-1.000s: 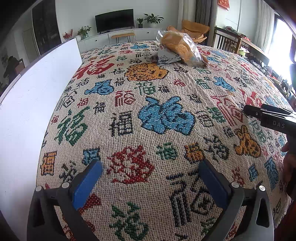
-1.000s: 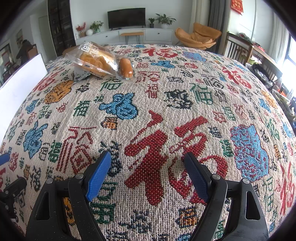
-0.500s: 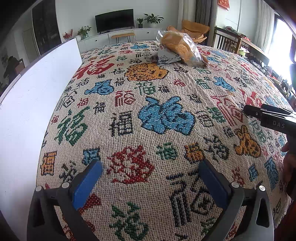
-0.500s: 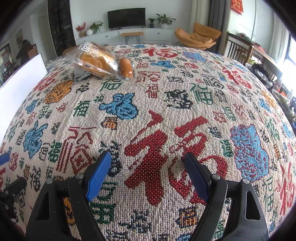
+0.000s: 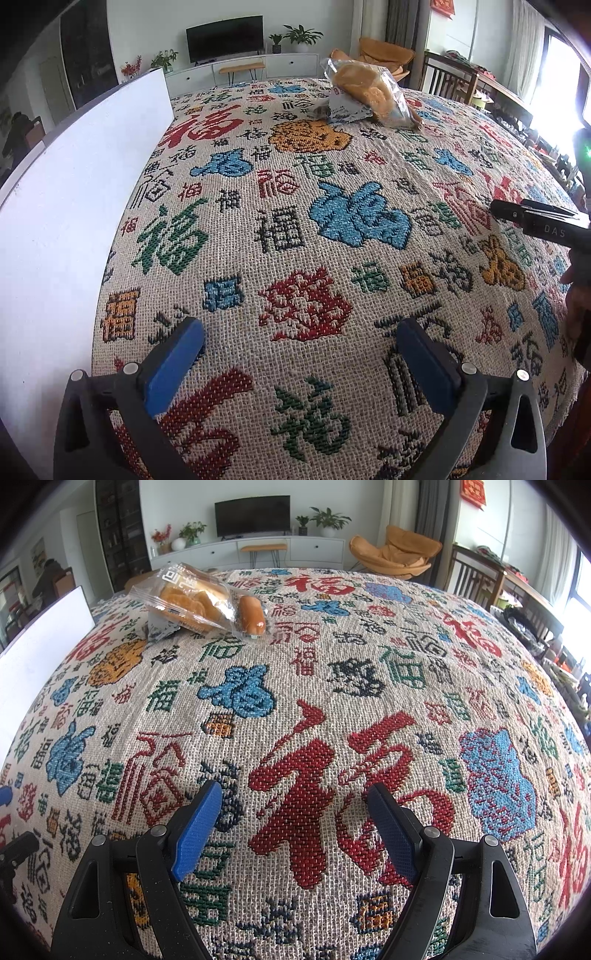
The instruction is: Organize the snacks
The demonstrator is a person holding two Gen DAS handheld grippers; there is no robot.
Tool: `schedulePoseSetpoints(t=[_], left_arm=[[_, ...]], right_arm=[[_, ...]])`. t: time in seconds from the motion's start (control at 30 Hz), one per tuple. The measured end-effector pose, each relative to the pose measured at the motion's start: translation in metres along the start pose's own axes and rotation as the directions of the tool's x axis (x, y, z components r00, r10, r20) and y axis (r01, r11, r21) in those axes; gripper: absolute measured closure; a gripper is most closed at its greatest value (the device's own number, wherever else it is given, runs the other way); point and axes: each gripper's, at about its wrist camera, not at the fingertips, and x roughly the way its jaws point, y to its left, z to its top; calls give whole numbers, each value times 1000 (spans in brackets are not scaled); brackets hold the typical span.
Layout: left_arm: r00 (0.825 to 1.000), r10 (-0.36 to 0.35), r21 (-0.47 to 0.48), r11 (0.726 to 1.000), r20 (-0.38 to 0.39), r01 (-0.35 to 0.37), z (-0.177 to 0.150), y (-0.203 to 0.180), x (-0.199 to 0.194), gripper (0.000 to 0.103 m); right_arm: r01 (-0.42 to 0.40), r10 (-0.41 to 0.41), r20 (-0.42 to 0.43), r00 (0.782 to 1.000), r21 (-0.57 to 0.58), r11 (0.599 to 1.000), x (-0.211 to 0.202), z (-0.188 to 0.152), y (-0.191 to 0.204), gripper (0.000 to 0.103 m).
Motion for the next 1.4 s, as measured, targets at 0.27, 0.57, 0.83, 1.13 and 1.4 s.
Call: schedulePoseSetpoints(t=[0.27,0.57,0.83,1.13,1.4], left_arm=[[1000,7,-3,1000,8,-7,-1,-1,0,0],[1000,6,-3,1000,9,-6,-1,-1,0,0],[1000,5,-3,1000,9,-5,-1,-2,0,0],[1000,5,-3,1000,10,-5,-1,-2,1,0],[999,-23,-13,1000,-37,23,-10,-1,-9,0]], right_arm=[[31,-33,38,999,48,998,13,66,-34,20],[43,-42,-2,999,57,997,81,204,0,20],[-168,174,8,985,-216,962,106,210,86,48],[-779,685,-380,621,-201,594,16,137,55,35],[-294,280,-138,950,-90,952,16,38,-29,30]])
